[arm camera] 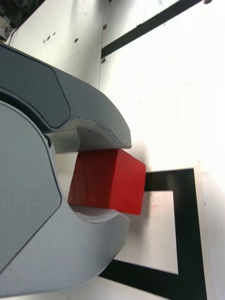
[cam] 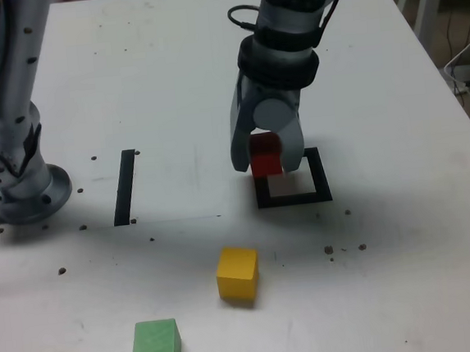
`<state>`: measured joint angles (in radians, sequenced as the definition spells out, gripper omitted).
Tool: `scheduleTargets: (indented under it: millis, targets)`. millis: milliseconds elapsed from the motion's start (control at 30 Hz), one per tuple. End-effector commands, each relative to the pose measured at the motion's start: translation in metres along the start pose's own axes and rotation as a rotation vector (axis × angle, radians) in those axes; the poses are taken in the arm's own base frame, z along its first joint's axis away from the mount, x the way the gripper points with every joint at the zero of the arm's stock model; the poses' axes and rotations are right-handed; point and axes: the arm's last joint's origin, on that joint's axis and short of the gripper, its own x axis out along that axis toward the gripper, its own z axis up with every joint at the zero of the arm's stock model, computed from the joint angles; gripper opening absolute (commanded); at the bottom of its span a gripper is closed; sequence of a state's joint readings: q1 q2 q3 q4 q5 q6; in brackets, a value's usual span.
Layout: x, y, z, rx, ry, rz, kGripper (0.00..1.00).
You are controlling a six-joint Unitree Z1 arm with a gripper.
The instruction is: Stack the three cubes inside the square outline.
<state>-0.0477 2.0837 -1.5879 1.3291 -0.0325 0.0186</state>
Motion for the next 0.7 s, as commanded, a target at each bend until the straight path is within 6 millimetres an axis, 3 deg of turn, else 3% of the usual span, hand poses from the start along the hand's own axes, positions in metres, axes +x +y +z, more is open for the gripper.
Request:
scheduleTargets:
  millis: [0, 667]
  targets:
    - [0.001, 0.000, 0.003, 0.004, 0.007, 0.003, 0.29]
    - [0.009, 0.000, 0.024, 0.018, 0.014, 0.002, 0.29]
